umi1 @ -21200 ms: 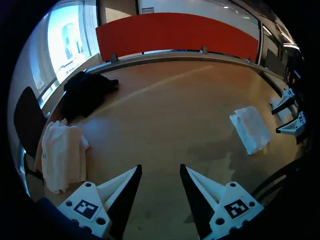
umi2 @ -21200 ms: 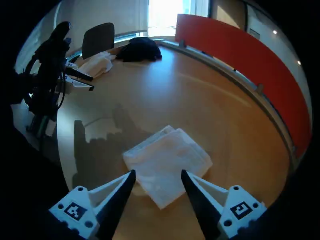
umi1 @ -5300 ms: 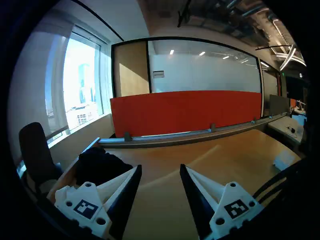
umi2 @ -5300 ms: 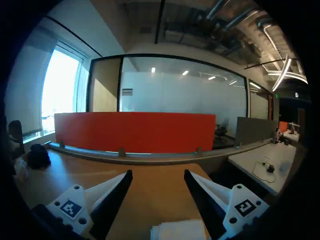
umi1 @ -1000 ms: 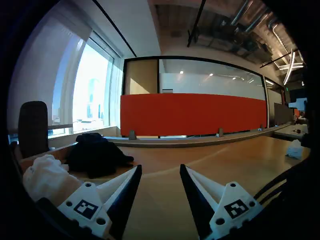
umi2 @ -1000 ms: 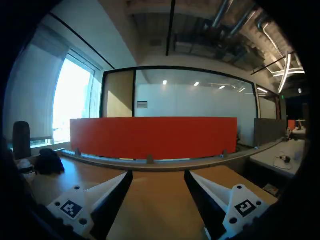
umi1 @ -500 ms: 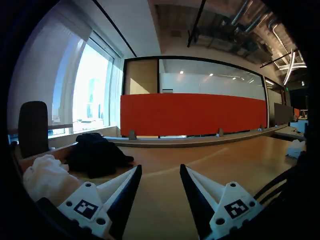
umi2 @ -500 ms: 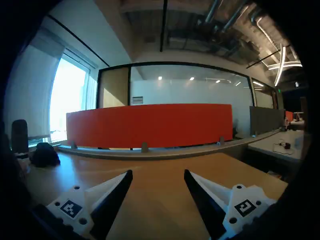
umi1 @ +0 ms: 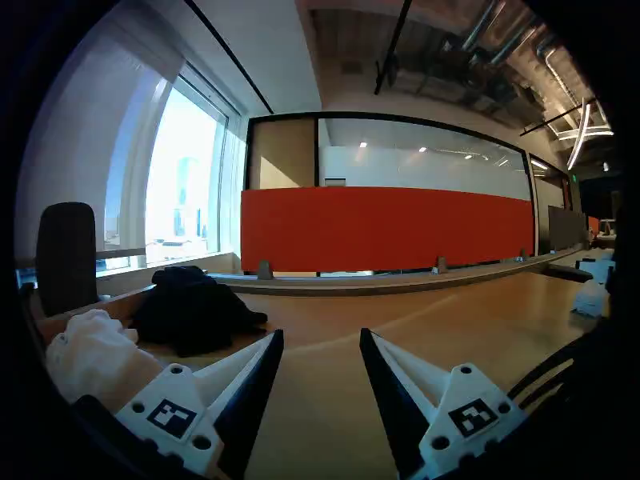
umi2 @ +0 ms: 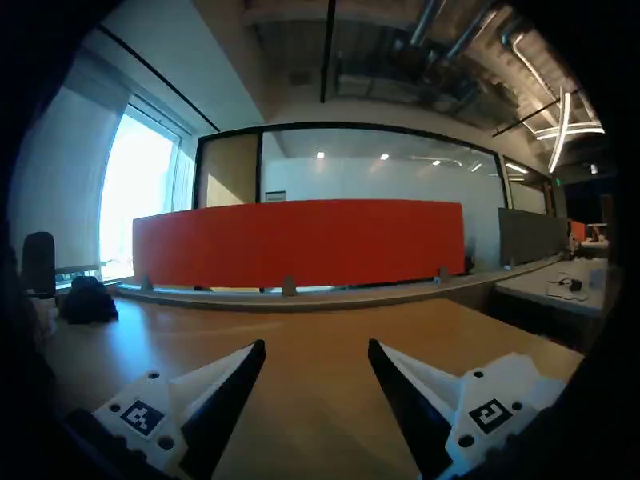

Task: Fold towel

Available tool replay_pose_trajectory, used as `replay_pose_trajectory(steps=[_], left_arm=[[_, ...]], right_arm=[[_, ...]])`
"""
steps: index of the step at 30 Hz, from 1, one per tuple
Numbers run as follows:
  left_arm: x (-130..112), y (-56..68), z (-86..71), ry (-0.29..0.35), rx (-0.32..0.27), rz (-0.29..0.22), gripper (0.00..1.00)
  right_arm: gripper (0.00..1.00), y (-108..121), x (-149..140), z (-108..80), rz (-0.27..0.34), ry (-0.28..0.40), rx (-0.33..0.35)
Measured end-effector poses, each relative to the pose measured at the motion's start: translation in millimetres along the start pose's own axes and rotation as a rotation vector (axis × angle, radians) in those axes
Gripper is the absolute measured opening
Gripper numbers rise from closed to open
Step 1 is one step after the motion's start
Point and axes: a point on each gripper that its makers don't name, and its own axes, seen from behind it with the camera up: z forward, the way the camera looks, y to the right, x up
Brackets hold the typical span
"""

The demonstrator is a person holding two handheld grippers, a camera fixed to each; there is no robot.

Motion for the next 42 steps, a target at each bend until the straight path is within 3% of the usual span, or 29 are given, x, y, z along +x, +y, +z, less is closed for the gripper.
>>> replay_pose_trajectory(steps=[9,42], left_arm=[[0.0,0.1,0.2,0.0,0.0,0.0,0.69],[-0.1,0.0,0.1,0.0,0.0,0.0,0.69]], right_arm=[[0.99,5.8,-5.6,-1.0,0.009,-0.003,-0.005],[0.99,-11.1,-5.6,-7.9,-0.043,0.005,0.028]])
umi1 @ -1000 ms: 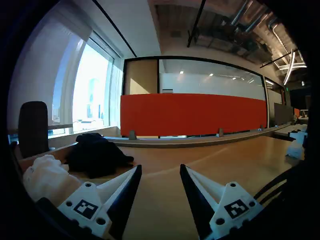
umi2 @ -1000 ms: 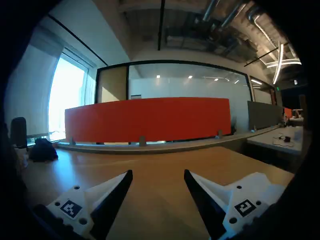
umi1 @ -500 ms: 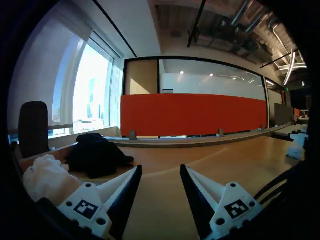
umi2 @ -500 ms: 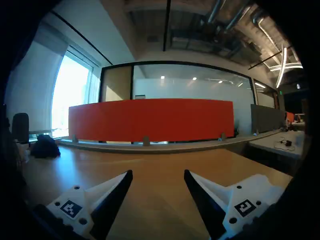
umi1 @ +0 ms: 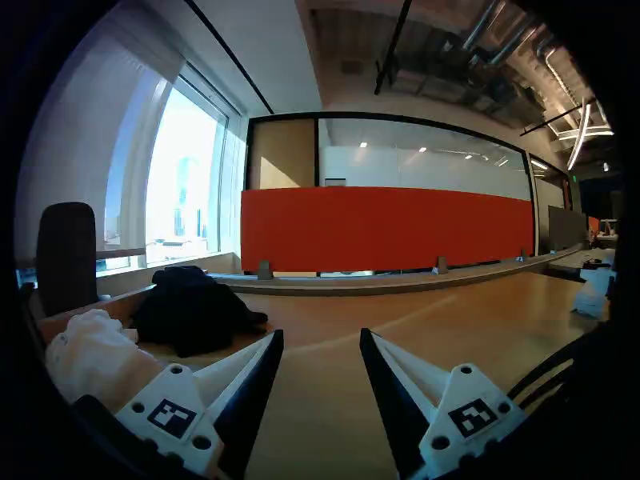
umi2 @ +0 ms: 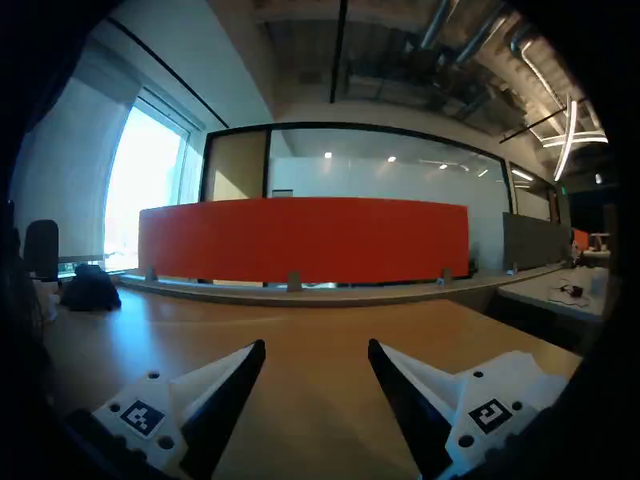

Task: Fold towel

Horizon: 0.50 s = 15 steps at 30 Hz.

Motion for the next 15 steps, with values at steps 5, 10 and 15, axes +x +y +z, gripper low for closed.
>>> replay_pose_trajectory(steps=[5,10,15], left_arm=[[0.0,0.3,-0.3,0.0,0.0,0.001,0.71],[0.0,-0.1,0.0,-0.001,0.0,0.001,1.0],[-0.4,0.2,-0.3,-0.001,0.0,0.001,1.0]], right_arm=[[0.99,-0.1,0.3,0.2,0.0,-0.001,0.0],[0.99,-0.1,0.6,0.2,-0.001,0.0,0.0],[0.99,-0.4,1.0,-0.2,-0.001,0.0,0.0]])
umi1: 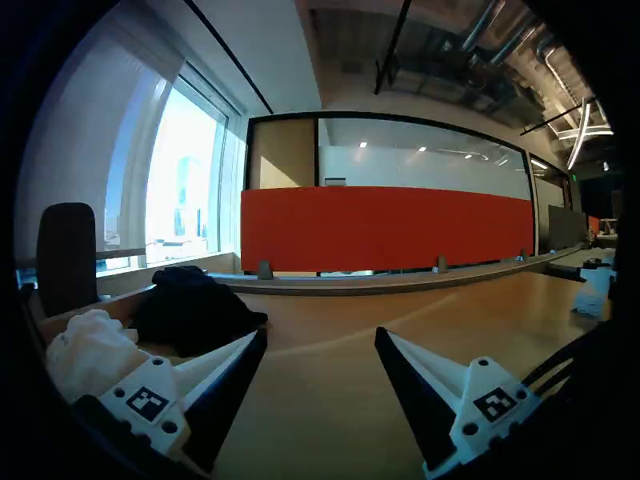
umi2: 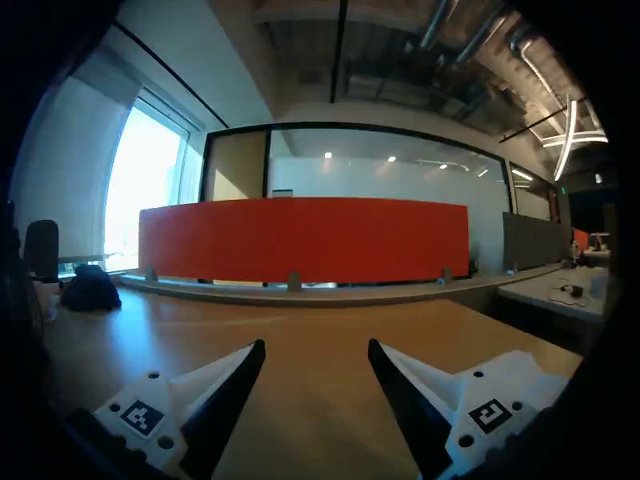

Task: Fold towel

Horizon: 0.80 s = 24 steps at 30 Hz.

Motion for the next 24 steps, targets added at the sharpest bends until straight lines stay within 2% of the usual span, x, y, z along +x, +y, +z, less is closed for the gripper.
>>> replay_pose_trajectory(steps=[24], left_arm=[[2.2,-0.9,-0.4,-0.001,0.0,0.0,1.0]], right_arm=[[0.99,0.6,0.2,-0.7,0.0,0.0,0.0]])
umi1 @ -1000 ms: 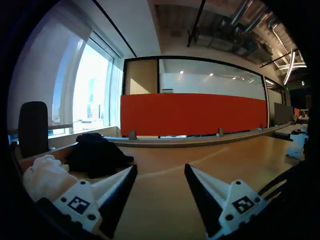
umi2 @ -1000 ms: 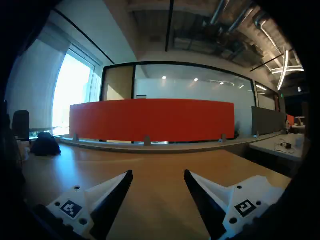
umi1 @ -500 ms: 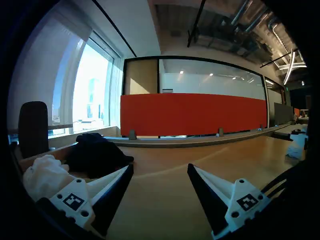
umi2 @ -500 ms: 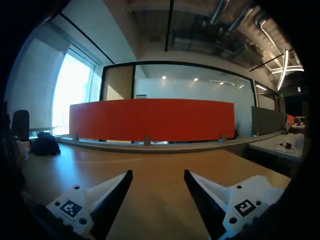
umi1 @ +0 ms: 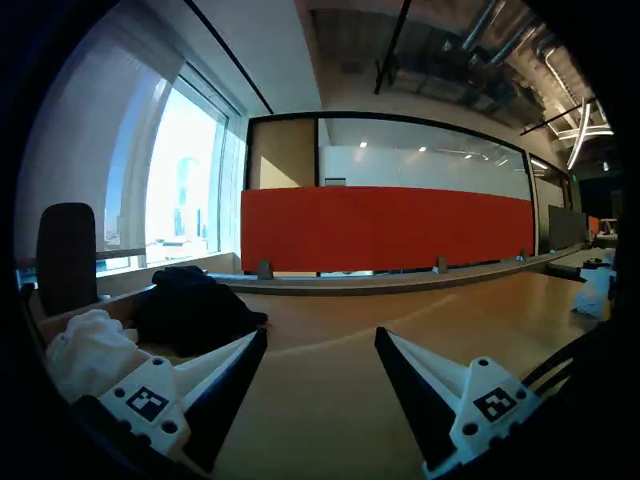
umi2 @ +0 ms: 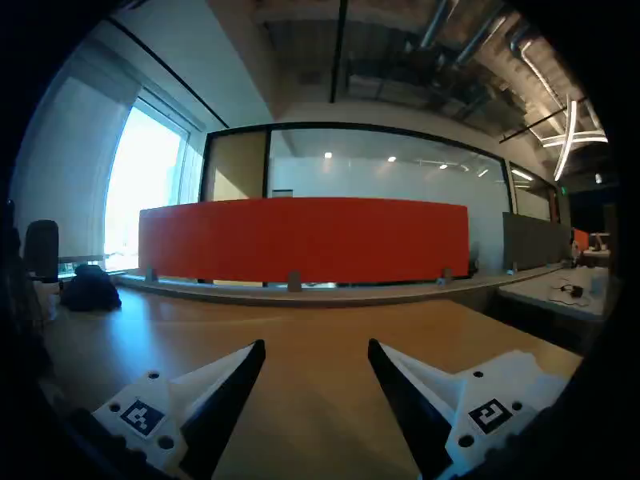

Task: Fold towel

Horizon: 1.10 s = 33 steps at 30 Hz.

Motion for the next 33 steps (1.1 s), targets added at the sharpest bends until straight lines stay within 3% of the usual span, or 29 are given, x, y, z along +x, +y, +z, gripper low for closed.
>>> replay_pose_trajectory(steps=[33], left_arm=[[-1.4,-1.0,0.5,-0.002,-0.001,-0.004,1.0]], right_arm=[[0.99,-0.5,-0.9,0.4,0.0,0.0,0.0]])
